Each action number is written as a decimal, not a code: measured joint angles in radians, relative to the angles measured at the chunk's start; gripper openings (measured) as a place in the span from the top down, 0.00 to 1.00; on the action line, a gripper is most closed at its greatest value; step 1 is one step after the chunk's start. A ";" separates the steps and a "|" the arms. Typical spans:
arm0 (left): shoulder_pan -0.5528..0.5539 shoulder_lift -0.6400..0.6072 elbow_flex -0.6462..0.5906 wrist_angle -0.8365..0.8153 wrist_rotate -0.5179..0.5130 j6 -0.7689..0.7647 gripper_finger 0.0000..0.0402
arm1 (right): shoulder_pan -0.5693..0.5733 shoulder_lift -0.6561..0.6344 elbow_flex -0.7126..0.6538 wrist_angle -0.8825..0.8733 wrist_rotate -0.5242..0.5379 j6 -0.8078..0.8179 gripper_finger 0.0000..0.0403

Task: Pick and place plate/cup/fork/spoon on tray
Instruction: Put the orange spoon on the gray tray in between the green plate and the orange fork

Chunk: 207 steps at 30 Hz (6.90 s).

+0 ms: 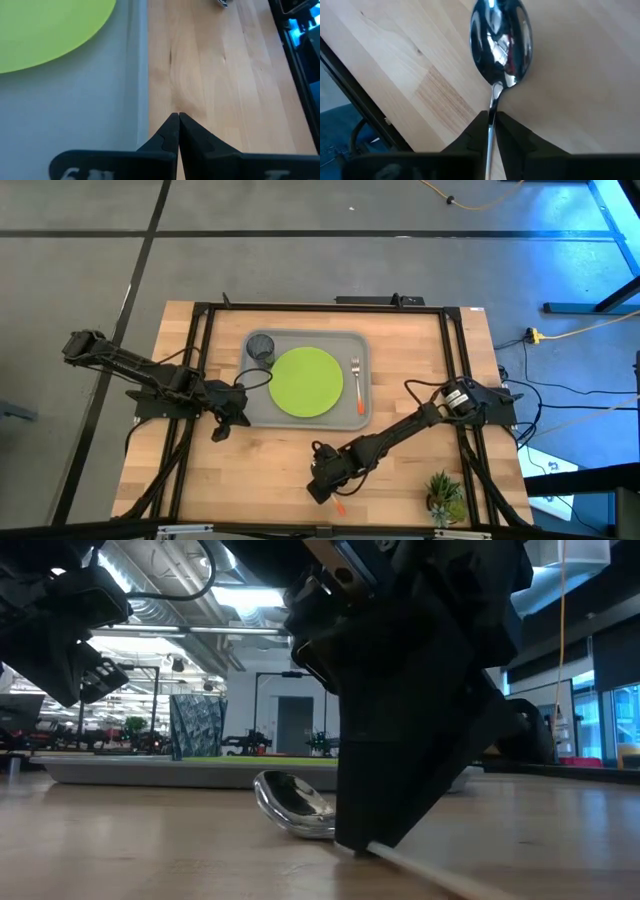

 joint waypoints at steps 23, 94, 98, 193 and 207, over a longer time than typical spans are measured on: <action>0.000 0.000 0.000 0.000 -0.014 0.006 1.00 | -0.011 0.004 0.058 -0.086 0.008 0.004 1.00; 0.000 0.000 0.000 0.003 -0.021 0.059 1.00 | -0.078 -0.018 0.150 -0.288 -0.029 -0.059 0.86; 0.000 0.000 0.000 0.003 -0.021 0.059 1.00 | -0.078 -0.018 0.150 -0.306 -0.029 -0.059 0.86; 0.000 0.000 0.000 0.000 -0.020 0.087 1.00 | -0.503 0.035 0.483 -1.015 0.202 -0.243 1.00; 0.008 0.000 0.000 0.000 0.017 0.158 1.00 | -0.615 0.035 0.483 -0.900 0.185 -0.302 1.00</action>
